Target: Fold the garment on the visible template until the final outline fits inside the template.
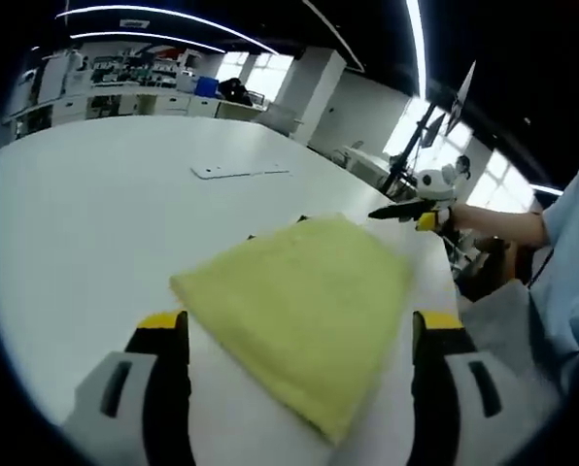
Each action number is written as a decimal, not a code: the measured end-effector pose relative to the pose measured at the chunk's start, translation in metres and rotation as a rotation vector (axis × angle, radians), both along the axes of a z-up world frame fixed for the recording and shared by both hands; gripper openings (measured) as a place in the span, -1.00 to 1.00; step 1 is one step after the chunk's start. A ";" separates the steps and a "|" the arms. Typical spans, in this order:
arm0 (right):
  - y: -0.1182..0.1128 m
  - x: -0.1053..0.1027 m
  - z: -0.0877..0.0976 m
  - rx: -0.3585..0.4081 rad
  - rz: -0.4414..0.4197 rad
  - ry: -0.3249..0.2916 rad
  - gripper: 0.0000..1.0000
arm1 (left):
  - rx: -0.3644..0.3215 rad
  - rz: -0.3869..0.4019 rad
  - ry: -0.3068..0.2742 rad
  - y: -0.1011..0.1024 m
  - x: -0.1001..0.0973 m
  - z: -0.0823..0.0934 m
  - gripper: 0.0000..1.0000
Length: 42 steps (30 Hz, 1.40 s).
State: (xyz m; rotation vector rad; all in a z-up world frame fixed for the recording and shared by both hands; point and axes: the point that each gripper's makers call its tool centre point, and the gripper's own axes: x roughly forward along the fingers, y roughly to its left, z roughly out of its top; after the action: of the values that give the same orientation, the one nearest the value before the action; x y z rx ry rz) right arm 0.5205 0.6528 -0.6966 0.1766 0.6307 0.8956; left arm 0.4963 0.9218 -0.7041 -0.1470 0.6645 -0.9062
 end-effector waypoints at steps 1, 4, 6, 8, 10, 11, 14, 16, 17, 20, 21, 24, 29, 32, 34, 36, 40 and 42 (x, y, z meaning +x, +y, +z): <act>-0.001 -0.001 0.000 -0.001 -0.002 0.003 0.65 | 0.001 0.000 0.000 0.001 -0.003 0.000 0.81; -0.009 -0.012 0.001 -0.003 -0.006 0.003 0.58 | 0.006 -0.001 0.001 0.003 -0.016 -0.004 0.78; -0.014 -0.020 -0.002 -0.020 -0.009 0.002 0.51 | 0.011 0.001 0.002 0.006 -0.021 -0.006 0.75; -0.018 -0.028 -0.005 -0.040 -0.005 0.006 0.48 | 0.008 0.006 0.006 0.008 -0.026 -0.007 0.71; -0.022 -0.036 -0.008 -0.049 -0.002 0.017 0.49 | 0.008 0.010 0.006 0.010 -0.032 -0.006 0.70; -0.025 -0.038 -0.009 -0.055 -0.008 0.017 0.50 | 0.011 0.009 0.006 0.011 -0.035 -0.007 0.70; -0.032 -0.045 -0.013 -0.068 -0.016 0.021 0.42 | 0.017 0.004 0.008 0.013 -0.045 -0.008 0.62; -0.036 -0.050 -0.016 -0.070 -0.025 0.029 0.39 | 0.017 0.003 0.012 0.015 -0.049 -0.010 0.56; -0.037 -0.052 -0.017 -0.075 -0.026 0.029 0.35 | 0.016 0.005 0.015 0.017 -0.051 -0.011 0.53; -0.041 -0.059 -0.023 -0.111 -0.018 0.016 0.21 | 0.019 0.010 0.028 0.020 -0.058 -0.016 0.40; -0.041 -0.063 -0.024 -0.115 -0.007 0.009 0.18 | 0.020 0.009 0.031 0.021 -0.061 -0.018 0.34; -0.039 -0.070 -0.028 -0.113 0.004 0.002 0.04 | 0.024 0.015 0.044 0.024 -0.067 -0.025 0.22; -0.042 -0.080 -0.042 -0.132 0.009 0.038 -0.18 | 0.033 0.035 0.065 0.025 -0.074 -0.036 0.00; -0.044 -0.084 -0.048 -0.118 0.002 0.061 -0.44 | 0.022 0.046 0.076 0.025 -0.076 -0.039 -0.22; -0.045 -0.086 -0.052 -0.106 -0.012 0.092 -0.50 | 0.022 0.045 0.079 0.024 -0.078 -0.042 -0.19; -0.046 -0.086 -0.055 -0.113 -0.016 0.089 -0.50 | 0.031 0.048 0.090 0.025 -0.079 -0.046 -0.21; -0.045 -0.090 -0.061 -0.107 -0.014 0.120 -0.59 | 0.027 0.063 0.108 0.026 -0.079 -0.049 -0.32; -0.045 -0.090 -0.062 -0.111 -0.016 0.117 -0.60 | 0.022 0.067 0.115 0.026 -0.079 -0.051 -0.36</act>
State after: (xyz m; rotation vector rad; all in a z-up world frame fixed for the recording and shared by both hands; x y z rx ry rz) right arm 0.4302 0.6079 -0.7589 0.1353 0.7849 0.8367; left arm 0.4169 0.9474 -0.7550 -0.2019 0.7718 -0.8297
